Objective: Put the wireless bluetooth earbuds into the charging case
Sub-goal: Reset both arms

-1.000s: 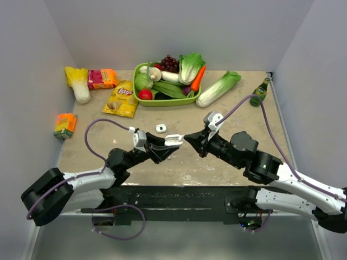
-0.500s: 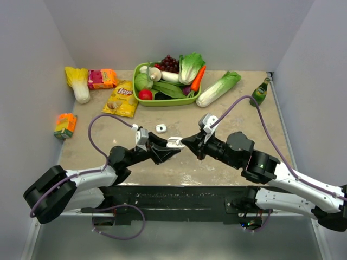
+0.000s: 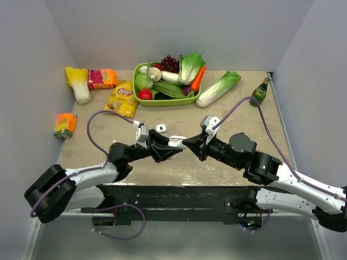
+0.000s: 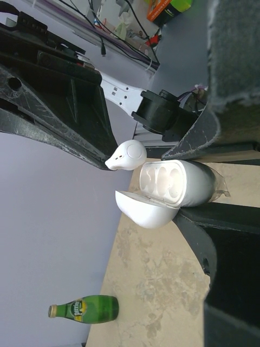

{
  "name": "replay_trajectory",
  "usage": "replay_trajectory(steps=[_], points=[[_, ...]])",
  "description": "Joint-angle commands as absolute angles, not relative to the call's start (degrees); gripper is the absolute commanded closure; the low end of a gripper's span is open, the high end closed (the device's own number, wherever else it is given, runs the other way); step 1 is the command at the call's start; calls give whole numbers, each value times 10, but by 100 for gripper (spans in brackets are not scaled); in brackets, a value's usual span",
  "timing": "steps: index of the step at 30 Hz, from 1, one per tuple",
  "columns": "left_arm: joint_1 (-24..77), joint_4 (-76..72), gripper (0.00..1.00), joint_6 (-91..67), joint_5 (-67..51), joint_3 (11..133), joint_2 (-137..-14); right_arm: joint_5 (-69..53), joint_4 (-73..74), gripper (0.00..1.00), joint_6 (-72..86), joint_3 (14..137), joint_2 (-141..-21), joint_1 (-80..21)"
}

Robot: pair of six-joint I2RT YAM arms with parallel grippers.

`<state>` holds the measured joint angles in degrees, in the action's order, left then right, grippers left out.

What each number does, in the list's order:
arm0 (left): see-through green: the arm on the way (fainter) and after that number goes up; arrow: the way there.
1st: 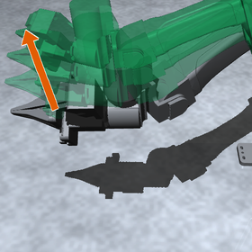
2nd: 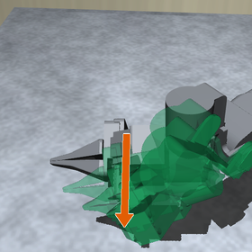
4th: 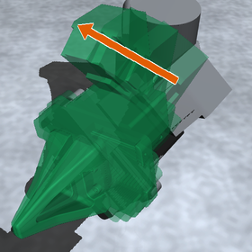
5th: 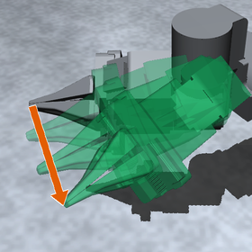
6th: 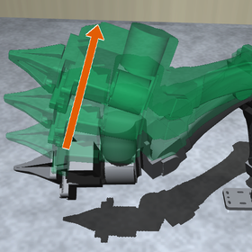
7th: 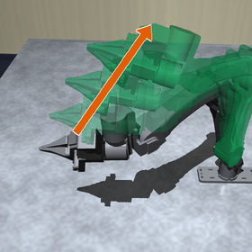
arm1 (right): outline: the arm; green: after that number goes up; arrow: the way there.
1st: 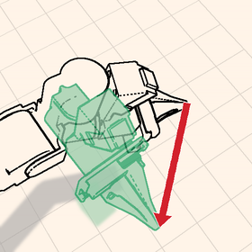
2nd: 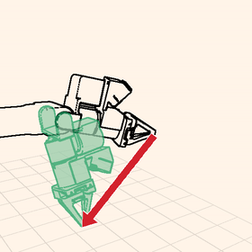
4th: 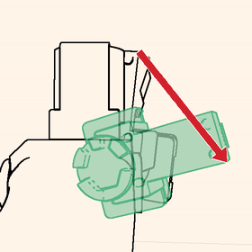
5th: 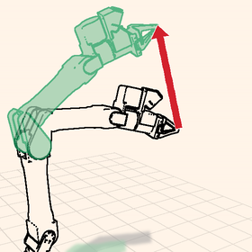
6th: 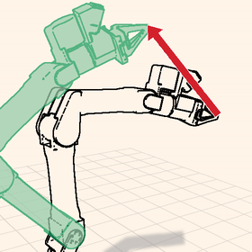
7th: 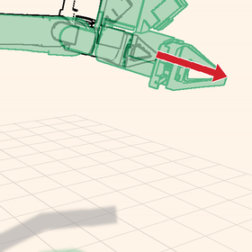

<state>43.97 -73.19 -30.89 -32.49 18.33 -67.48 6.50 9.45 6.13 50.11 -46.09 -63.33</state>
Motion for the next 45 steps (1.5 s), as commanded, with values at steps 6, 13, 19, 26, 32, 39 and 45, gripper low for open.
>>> replay_trajectory(steps=[6, 13, 19, 26, 32, 39, 45], points=[[436, -1005, 100, -313, -366, 211, -678, 98, 80, 100, 47, 497, -446, -635], [436, -1002, 100, -310, -368, 212, -664, 98, 80, 100, 47, 494, -447, -635], [435, -983, 100, -296, -364, 214, -650, 93, 82, 100, 47, 493, -449, -635], [432, -975, 100, -294, -370, 227, -643, 92, 83, 100, 47, 491, -449, -635], [431, -961, 100, -287, -369, 231, -635, 93, 84, 100, 49, 490, -446, -636], [429, -929, 100, -269, -362, 232, -631, 94, 81, 100, 50, 490, -438, -637], [428, -935, 100, -271, -356, 225, -646, 95, 82, 100, 49, 491, -440, -637]])
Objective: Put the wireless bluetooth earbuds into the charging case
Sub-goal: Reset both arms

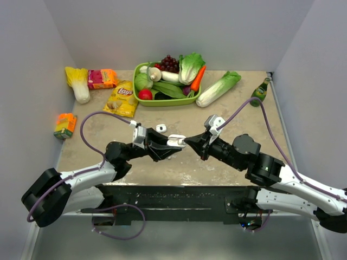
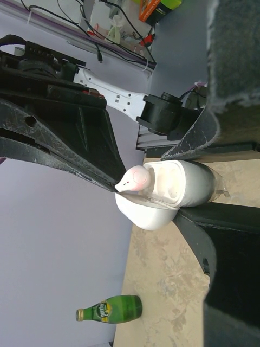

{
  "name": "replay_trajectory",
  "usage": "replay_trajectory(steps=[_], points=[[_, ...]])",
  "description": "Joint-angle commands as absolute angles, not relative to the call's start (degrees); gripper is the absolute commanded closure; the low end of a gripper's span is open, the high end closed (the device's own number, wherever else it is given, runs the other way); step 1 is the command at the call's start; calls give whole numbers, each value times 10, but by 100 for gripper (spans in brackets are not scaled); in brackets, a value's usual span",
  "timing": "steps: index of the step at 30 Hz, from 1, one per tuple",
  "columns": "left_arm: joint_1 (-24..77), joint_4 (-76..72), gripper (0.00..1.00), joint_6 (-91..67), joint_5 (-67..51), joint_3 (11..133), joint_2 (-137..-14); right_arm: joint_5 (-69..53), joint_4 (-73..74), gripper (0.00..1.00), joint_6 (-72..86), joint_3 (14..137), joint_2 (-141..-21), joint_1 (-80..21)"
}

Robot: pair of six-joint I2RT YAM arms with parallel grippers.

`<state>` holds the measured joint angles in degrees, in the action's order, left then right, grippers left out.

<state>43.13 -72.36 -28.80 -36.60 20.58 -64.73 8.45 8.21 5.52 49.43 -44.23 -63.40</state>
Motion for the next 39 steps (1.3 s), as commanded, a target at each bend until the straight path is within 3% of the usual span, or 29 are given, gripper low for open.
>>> replay_trajectory(steps=[1, 17, 21, 24, 29, 35, 39], points=[[428, -935, 100, -271, -354, 226, -647, 95, 83, 100, 49, 491, -441, -638], [428, -899, 100, -257, -346, 256, -635, 111, 92, 100, 47, 498, -458, -645], [428, -896, 100, -257, -347, 251, -636, 120, 86, 71, 56, 500, -452, -645], [429, -898, 100, -258, -345, 244, -636, 131, 76, 62, 67, 497, -444, -644], [428, -895, 100, -253, -342, 236, -628, 147, 69, 60, 83, 495, -414, -644], [428, -864, 100, -240, -324, 205, -582, 277, 40, 59, 114, 440, -332, -644], [428, -831, 100, -241, -300, 157, -523, 280, 83, 55, 171, 423, -403, -644]])
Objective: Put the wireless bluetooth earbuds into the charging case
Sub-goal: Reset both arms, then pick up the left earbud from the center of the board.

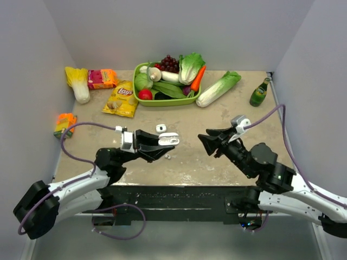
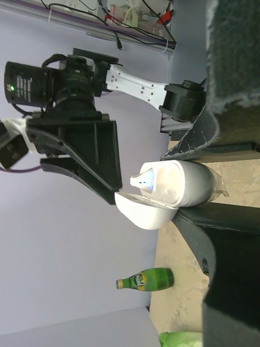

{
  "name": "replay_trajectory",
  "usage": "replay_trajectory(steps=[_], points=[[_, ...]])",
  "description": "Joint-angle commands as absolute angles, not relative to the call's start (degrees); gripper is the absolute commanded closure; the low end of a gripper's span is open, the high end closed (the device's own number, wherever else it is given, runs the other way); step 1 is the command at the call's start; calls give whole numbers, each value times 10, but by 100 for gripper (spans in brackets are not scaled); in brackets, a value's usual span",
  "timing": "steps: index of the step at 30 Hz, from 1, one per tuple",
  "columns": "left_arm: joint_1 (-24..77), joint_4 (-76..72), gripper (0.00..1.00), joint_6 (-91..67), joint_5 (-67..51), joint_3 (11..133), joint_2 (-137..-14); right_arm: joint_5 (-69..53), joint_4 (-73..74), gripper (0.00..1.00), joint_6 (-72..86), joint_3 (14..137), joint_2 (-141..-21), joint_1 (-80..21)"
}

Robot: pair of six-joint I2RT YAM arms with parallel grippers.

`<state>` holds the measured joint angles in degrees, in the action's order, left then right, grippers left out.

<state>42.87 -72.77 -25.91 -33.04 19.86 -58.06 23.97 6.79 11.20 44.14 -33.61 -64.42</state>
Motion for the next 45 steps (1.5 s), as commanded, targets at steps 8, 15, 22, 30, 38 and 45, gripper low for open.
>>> replay_trajectory(steps=[8, 15, 22, 30, 38, 45], points=[[430, -654, 100, -258, -217, 79, -356, 123, -30, 68, 236, 370, -598, -643], [430, -580, 100, -246, -195, 54, -255, 124, -86, 67, 225, 386, -762, -636], [430, -609, 100, -272, -202, 35, -258, 84, -134, 59, 225, 410, -862, -599], [430, -620, 100, -279, -204, 25, -261, 54, -162, 90, 215, 432, -918, -596], [430, -622, 100, -277, -210, 30, -274, 64, -148, 100, 218, 440, -948, -584], [430, -642, 100, -283, -220, 24, -294, 67, -151, 100, 215, 436, -959, -562]])
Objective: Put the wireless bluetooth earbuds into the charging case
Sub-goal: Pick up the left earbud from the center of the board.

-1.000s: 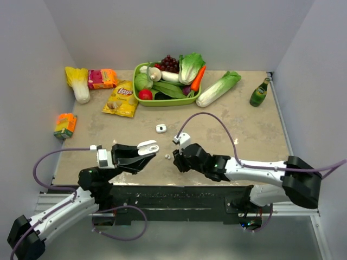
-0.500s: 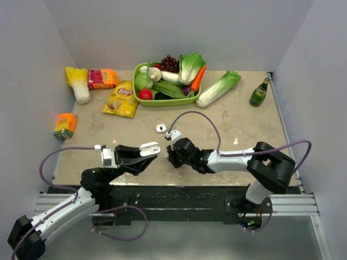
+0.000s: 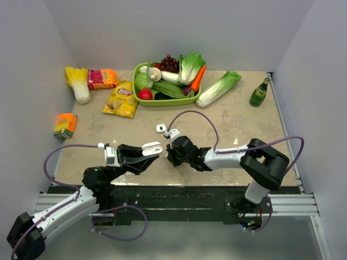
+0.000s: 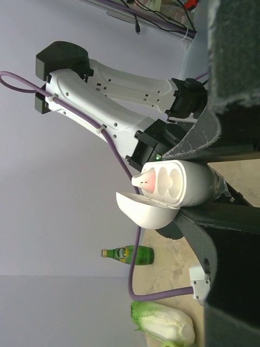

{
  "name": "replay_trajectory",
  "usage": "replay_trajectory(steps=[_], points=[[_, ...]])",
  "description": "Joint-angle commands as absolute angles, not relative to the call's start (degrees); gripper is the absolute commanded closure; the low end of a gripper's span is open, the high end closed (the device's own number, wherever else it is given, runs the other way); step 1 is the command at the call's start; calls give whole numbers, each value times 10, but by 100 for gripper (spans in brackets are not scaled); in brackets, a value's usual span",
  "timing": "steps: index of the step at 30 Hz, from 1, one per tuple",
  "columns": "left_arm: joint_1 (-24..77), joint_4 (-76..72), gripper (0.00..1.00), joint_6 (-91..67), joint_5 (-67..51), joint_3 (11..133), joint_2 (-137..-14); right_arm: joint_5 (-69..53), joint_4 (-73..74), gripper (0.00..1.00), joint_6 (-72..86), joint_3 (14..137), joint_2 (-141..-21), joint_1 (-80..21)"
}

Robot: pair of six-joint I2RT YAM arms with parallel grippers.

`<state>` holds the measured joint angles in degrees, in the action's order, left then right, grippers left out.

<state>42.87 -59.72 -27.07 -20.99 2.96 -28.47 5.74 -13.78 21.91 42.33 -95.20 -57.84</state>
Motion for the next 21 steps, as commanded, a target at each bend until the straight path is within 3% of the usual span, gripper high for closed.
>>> replay_trajectory(steps=[1, 9, 15, 19, 21], points=[[430, -646, 100, -284, -220, 22, -295, 68, -152, 100, 214, 437, -961, -557], [430, -638, 100, -279, -219, 22, -294, 94, -123, 99, 198, 457, -970, -541], [429, -643, 100, -279, -222, 22, -302, 121, -104, 64, 186, 454, -949, -540], [430, -649, 100, -280, -224, 22, -308, 105, -126, 63, 185, 439, -921, -541], [429, -652, 100, -281, -226, 21, -309, 97, -129, 69, 188, 437, -919, -541]])
